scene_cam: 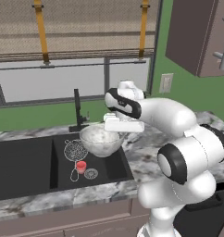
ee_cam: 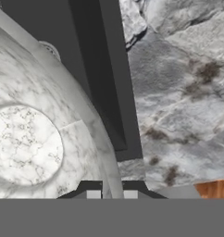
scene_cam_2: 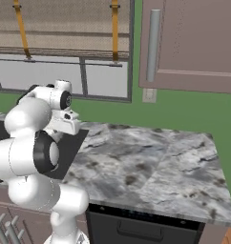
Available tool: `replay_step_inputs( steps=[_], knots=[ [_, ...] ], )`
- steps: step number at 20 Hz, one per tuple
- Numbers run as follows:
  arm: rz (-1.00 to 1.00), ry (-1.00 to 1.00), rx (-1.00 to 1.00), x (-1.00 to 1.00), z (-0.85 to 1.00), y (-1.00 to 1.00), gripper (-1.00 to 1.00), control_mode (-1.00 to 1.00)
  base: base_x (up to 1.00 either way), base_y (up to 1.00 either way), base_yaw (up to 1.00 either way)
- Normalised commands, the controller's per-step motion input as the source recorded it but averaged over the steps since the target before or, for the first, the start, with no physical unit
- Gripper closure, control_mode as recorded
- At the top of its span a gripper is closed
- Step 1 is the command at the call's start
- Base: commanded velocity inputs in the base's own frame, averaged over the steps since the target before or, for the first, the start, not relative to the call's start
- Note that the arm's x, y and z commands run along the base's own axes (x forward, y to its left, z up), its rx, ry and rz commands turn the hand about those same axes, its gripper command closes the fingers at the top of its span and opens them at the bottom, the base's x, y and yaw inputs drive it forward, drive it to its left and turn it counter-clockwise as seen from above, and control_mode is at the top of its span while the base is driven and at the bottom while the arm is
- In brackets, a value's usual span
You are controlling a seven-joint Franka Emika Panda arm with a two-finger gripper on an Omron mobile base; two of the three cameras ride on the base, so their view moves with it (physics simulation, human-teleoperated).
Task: Pick the strainer and bowl and place them in the sink. Then turn on the water.
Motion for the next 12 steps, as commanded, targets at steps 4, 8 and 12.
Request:
replay_step_inputs(
  steps=[4, 8, 12],
  knots=[
    [0.0, 0.0, 0.0, 0.04, -0.38, 0.2, 1.0, -1.0, 0.0, 0.0, 0.0],
    [0.0, 0.0, 0.0, 0.01, -0.5, 0.23, 1.0, -1.0, 0.0, 0.0, 0.0],
    [0.0, 0.0, 0.0, 0.06, -0.46, 0.23, 1.0, -1.0, 0.0, 0.0, 0.0]
  ],
)
